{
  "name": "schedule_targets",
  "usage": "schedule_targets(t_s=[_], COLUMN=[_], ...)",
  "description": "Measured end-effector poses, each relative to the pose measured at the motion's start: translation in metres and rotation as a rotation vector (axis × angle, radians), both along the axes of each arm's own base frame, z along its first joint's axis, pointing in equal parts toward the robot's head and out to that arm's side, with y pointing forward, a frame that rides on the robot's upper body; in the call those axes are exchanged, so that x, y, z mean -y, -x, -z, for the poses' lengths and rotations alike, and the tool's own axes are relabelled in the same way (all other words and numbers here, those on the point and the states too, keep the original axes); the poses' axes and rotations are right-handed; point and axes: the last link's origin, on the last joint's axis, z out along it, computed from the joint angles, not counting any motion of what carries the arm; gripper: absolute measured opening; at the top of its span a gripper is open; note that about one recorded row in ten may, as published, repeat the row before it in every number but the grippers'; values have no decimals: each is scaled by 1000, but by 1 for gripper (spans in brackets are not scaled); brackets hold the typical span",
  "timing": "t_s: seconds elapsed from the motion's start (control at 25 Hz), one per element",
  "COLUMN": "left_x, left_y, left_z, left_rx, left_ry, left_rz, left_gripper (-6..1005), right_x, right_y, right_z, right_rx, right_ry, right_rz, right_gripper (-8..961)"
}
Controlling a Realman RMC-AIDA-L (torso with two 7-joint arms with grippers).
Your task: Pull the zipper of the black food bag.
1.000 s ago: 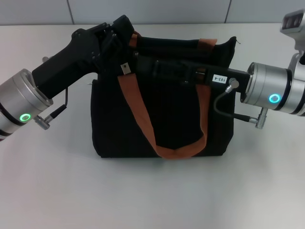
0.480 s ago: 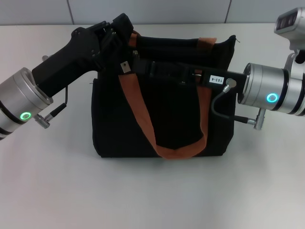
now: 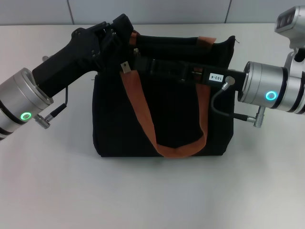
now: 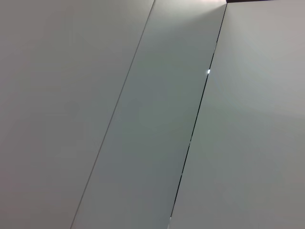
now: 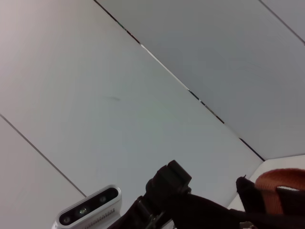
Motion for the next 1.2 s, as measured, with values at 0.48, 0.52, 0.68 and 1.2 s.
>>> schedule_targets(t_s=[0.48,0.52,0.68,1.2], left_x=[-1,-1,-1,-4], left_y=[-1,-1,-2,-6], left_z=[0,0,0,2], left_rx=[0,0,1,1], left_ry=[0,0,0,8], left_rz=[2,2,3,10], left_gripper=[24,24,24,23], right_x=[-4,-4,-6,-1], right_y=[-1,-1,-1,12], right_z=[-3,-3,-3,-1], right_rx=[35,39,51,51], right_ry=[-59,-68,-94,-70], right_rz=[-42,-52,-66,-168], right_gripper=[833,833,832,830])
